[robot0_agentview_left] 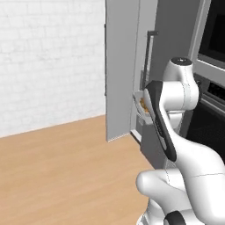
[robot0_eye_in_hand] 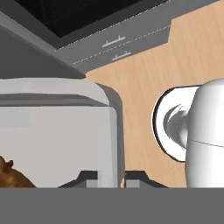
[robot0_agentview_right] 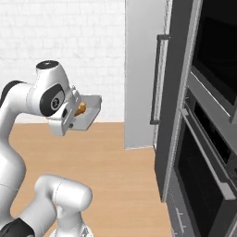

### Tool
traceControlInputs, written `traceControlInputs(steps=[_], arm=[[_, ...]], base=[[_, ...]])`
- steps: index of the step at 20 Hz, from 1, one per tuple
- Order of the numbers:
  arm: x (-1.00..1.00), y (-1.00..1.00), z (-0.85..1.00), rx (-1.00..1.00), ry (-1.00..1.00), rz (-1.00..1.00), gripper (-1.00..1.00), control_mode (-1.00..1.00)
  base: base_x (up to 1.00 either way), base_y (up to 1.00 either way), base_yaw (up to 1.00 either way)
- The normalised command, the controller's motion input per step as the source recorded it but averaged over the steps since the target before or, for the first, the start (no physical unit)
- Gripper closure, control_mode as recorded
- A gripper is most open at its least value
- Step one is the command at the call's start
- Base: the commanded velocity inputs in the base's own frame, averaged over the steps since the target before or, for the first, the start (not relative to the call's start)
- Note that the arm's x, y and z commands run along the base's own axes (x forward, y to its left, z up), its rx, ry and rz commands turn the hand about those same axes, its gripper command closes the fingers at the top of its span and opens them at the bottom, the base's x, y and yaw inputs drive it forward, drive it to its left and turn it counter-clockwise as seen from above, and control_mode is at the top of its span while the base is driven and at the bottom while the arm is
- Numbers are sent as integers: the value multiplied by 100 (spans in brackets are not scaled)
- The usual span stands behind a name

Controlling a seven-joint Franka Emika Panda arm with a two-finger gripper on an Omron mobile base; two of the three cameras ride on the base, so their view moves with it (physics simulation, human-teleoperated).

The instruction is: Take the meat container that has the chicken drumstick and place it on the second highest rack of the freezer. Then take the vegetable container that has the tomato and mushroom and place it on the highest rack of the freezer.

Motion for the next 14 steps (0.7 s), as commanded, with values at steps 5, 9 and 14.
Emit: traceControlInputs(steps=[5,9,14], arm=[[0,0,0,0,0,0,100,100],[0,0,0,0,0,0,100,100],[0,0,0,0,0,0,100,100]], base=[[50,32,-35],[61,43,-31],[61,48,-24]])
